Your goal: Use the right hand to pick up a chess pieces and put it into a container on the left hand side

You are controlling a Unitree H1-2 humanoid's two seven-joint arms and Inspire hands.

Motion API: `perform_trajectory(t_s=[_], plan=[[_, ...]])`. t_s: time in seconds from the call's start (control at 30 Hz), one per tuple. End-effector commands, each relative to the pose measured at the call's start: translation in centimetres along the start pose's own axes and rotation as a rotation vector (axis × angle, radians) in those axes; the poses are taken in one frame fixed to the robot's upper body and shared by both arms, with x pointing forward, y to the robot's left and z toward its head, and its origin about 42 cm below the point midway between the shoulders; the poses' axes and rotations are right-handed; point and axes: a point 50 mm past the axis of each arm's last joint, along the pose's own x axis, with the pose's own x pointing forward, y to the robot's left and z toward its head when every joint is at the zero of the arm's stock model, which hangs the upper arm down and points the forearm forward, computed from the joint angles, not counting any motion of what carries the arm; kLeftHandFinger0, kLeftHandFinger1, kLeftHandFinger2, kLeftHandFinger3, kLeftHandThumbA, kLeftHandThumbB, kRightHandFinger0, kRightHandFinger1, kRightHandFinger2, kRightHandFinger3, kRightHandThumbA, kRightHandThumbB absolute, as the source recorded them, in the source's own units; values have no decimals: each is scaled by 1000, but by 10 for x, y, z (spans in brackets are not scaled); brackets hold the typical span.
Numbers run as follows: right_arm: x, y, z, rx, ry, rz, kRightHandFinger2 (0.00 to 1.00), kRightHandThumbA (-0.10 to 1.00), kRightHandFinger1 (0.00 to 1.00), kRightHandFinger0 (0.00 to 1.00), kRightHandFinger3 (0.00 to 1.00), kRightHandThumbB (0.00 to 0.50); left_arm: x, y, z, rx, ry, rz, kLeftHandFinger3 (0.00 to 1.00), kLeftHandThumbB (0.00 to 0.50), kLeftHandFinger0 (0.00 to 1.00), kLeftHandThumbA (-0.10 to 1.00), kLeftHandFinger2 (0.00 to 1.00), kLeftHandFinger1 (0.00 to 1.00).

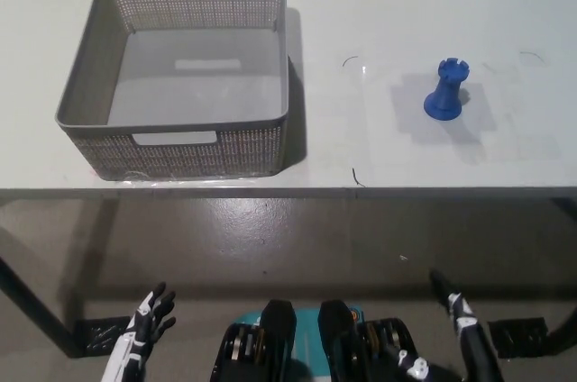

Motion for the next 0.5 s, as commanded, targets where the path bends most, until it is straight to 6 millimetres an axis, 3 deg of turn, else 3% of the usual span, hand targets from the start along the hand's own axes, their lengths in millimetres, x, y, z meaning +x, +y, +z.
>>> perform_trajectory(t_s=[0.0, 0.1, 0.2, 0.33, 0.43, 0.47], plan=[[22, -7, 32, -28, -162, -61, 1000, 1000, 1000, 1000, 1000, 348, 0, -3, 11, 25, -44, -78, 1000, 251, 1000, 1000, 1000, 1000], [40, -16, 47, -58, -184, -90, 1000, 1000, 1000, 1000, 1000, 354, 2, -3, 10, 24, -43, -87, 1000, 276, 1000, 1000, 1000, 1000], [65, -28, 54, -82, -243, -135, 1000, 1000, 1000, 1000, 1000, 355, 1, -3, 9, 27, -32, -81, 1000, 272, 1000, 1000, 1000, 1000], [92, -43, 67, -91, -242, -187, 1000, 1000, 1000, 1000, 1000, 392, 0, -2, 8, 17, -28, -84, 1000, 264, 1000, 1000, 1000, 1000], [117, -57, 85, -102, -262, -217, 1000, 1000, 1000, 1000, 1000, 343, 0, -3, 6, 12, -32, -81, 1000, 278, 1000, 1000, 1000, 1000], [129, -63, 92, -89, -267, -230, 1000, 1000, 1000, 1000, 1000, 366, 0, -3, 6, 11, -30, -82, 1000, 285, 1000, 1000, 1000, 1000]])
